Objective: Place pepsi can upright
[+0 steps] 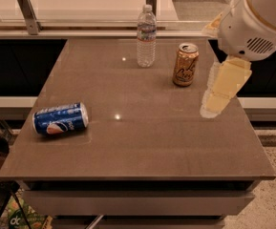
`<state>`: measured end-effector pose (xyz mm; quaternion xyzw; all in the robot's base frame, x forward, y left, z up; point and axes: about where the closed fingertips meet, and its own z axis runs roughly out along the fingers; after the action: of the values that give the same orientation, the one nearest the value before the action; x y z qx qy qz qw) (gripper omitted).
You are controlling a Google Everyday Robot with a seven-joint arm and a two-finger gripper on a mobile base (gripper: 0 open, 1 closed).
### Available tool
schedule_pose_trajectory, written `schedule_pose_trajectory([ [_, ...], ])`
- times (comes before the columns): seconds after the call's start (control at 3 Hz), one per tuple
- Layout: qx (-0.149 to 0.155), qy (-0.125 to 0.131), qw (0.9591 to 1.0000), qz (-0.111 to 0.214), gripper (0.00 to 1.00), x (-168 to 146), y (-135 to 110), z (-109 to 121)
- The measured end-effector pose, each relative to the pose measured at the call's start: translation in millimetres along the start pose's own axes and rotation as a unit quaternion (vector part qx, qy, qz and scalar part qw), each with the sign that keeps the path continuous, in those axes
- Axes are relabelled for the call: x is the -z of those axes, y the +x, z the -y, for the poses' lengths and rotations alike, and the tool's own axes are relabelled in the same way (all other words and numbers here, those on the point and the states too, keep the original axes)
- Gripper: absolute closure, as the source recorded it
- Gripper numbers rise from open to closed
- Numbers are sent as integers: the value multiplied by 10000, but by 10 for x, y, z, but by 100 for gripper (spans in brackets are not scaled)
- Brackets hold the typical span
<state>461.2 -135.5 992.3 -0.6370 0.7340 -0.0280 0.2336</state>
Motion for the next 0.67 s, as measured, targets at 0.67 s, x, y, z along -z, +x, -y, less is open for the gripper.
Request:
schedule_pose_trajectory([
  [0.67,474,-124,9983,-321,0,-255,-630,-189],
])
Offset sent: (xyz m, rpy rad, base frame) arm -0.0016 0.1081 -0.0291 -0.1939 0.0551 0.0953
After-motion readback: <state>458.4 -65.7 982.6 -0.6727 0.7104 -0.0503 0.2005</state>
